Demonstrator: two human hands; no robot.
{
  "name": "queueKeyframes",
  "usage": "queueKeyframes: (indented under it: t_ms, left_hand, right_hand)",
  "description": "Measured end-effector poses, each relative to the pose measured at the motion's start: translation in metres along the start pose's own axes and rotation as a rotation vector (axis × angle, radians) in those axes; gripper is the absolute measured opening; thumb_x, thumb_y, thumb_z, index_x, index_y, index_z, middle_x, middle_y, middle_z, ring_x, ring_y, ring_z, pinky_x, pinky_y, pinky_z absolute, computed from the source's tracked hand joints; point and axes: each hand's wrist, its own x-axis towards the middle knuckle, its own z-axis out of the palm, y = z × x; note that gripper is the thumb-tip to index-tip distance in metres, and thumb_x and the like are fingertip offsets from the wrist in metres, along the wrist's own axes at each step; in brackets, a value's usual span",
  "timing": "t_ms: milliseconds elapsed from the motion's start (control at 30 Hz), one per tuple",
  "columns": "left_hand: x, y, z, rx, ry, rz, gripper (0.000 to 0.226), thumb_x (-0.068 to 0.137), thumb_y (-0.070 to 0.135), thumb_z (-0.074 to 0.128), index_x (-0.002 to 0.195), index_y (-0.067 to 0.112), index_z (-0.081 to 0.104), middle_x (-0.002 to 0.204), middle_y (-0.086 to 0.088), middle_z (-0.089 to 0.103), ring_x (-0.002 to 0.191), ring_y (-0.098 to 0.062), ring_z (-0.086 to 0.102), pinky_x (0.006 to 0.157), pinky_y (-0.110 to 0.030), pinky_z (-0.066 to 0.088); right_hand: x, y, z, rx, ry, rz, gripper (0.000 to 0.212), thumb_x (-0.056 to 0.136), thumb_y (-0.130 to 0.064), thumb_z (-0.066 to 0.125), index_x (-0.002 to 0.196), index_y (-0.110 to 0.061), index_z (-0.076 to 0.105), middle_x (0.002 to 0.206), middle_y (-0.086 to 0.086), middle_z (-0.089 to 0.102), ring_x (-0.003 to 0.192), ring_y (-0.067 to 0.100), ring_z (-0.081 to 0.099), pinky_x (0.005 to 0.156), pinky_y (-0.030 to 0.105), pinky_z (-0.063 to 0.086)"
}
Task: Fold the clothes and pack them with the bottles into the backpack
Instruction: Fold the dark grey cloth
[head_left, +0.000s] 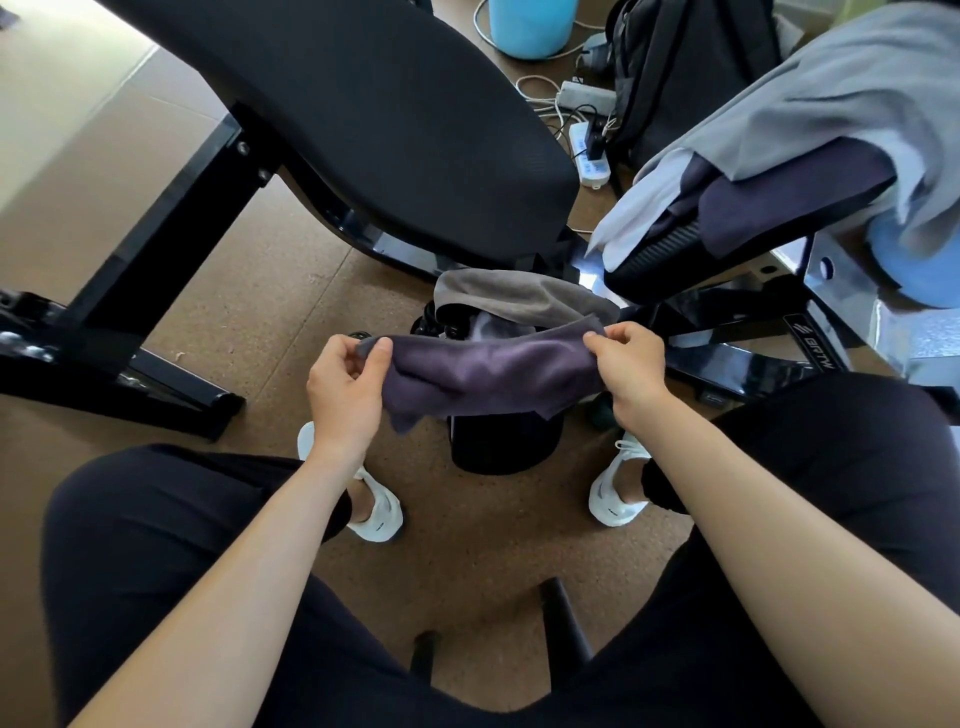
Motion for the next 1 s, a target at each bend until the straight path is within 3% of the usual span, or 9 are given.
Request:
queueKeyframes:
  t_ms: [67, 200, 300, 400, 500, 600, 733, 867, 1000]
  left_hand:
    - [-0.002, 0.001, 0.002, -0.015, -0.059, -0.005, 0.024, 0.094, 0.033, 0.07, 0.075, 0.024, 0.057, 0.07, -0.002, 0.061, 0.067, -0.013, 0.058, 0.064, -0.04, 0.05]
    - [-0.009, -0.001, 0.01, -0.049, -0.19, -0.021, 0.033, 0.083, 0.049, 0.068, 0.075, 0.019, 0.057, 0.078, -0.021, 0.064, 0.078, -0.043, 0.065, 0.069, -0.06, 0.056]
    - [-0.016, -0.003, 0.017, -0.068, -0.307, -0.046, 0.034, 0.086, 0.048, 0.066, 0.076, 0.017, 0.056, 0.08, -0.023, 0.062, 0.082, -0.046, 0.064, 0.071, -0.064, 0.056]
    - [-0.023, 0.0, 0.026, -0.105, -0.447, -0.022, 0.028, 0.094, 0.025, 0.069, 0.078, 0.009, 0.053, 0.073, -0.018, 0.056, 0.068, -0.031, 0.058, 0.064, -0.046, 0.053]
    - [-0.03, 0.005, 0.033, -0.152, -0.584, 0.0, 0.016, 0.096, 0.009, 0.068, 0.083, 0.007, 0.059, 0.075, -0.005, 0.062, 0.071, -0.014, 0.063, 0.066, -0.03, 0.054]
    - [-0.033, 0.007, 0.036, -0.153, -0.646, 0.034, 0.013, 0.097, 0.009, 0.067, 0.085, 0.012, 0.063, 0.077, 0.002, 0.064, 0.074, -0.011, 0.062, 0.069, -0.028, 0.053]
    - [-0.031, 0.008, 0.034, -0.176, -0.668, 0.054, 0.013, 0.096, 0.014, 0.068, 0.086, 0.015, 0.06, 0.077, 0.004, 0.059, 0.074, -0.009, 0.057, 0.071, -0.024, 0.047]
    - [-0.031, 0.005, 0.033, -0.056, -0.704, 0.149, 0.033, 0.081, 0.025, 0.085, 0.091, 0.017, 0.055, 0.082, -0.008, 0.061, 0.073, -0.014, 0.057, 0.067, -0.025, 0.046]
    - [-0.029, 0.004, 0.032, 0.019, -0.674, 0.222, 0.032, 0.081, 0.009, 0.083, 0.092, 0.015, 0.053, 0.085, -0.007, 0.062, 0.073, -0.011, 0.057, 0.067, -0.026, 0.047]
  right_hand:
    - [-0.008, -0.005, 0.003, 0.018, -0.071, -0.031, 0.014, 0.092, -0.019, 0.072, 0.082, -0.02, 0.062, 0.086, 0.001, 0.065, 0.08, 0.014, 0.058, 0.073, 0.031, 0.05]
    - [-0.027, -0.013, 0.011, 0.075, -0.273, -0.126, 0.01, 0.091, -0.008, 0.07, 0.086, -0.004, 0.062, 0.074, 0.009, 0.059, 0.063, 0.018, 0.052, 0.054, 0.028, 0.042]
    - [-0.043, -0.016, 0.015, 0.035, -0.425, -0.216, 0.009, 0.089, 0.004, 0.063, 0.086, -0.003, 0.058, 0.074, 0.015, 0.057, 0.062, 0.022, 0.053, 0.048, 0.025, 0.044]
    - [-0.053, -0.014, 0.017, -0.049, -0.592, -0.312, 0.01, 0.088, 0.004, 0.065, 0.087, -0.001, 0.057, 0.071, 0.012, 0.061, 0.057, 0.017, 0.058, 0.05, 0.026, 0.048]
    - [-0.059, -0.01, 0.02, -0.14, -0.72, -0.362, 0.01, 0.089, -0.003, 0.071, 0.093, -0.005, 0.062, 0.079, 0.012, 0.066, 0.066, 0.019, 0.066, 0.058, 0.031, 0.056]
    - [-0.062, -0.01, 0.021, -0.195, -0.794, -0.404, 0.011, 0.087, -0.003, 0.071, 0.096, -0.007, 0.066, 0.089, 0.019, 0.071, 0.08, 0.029, 0.073, 0.069, 0.04, 0.062]
    - [-0.061, -0.014, 0.018, -0.131, -0.814, -0.321, 0.019, 0.085, 0.009, 0.058, 0.098, 0.0, 0.068, 0.086, 0.021, 0.072, 0.077, 0.026, 0.075, 0.082, 0.052, 0.063]
    - [-0.063, -0.011, 0.019, -0.174, -0.778, -0.42, 0.015, 0.091, 0.004, 0.064, 0.1, -0.005, 0.071, 0.082, 0.018, 0.075, 0.072, 0.024, 0.074, 0.081, 0.049, 0.061]
    - [-0.061, -0.014, 0.016, -0.219, -0.818, -0.536, 0.025, 0.09, 0.009, 0.062, 0.097, -0.011, 0.076, 0.093, 0.004, 0.074, 0.079, 0.026, 0.076, 0.078, 0.046, 0.063]
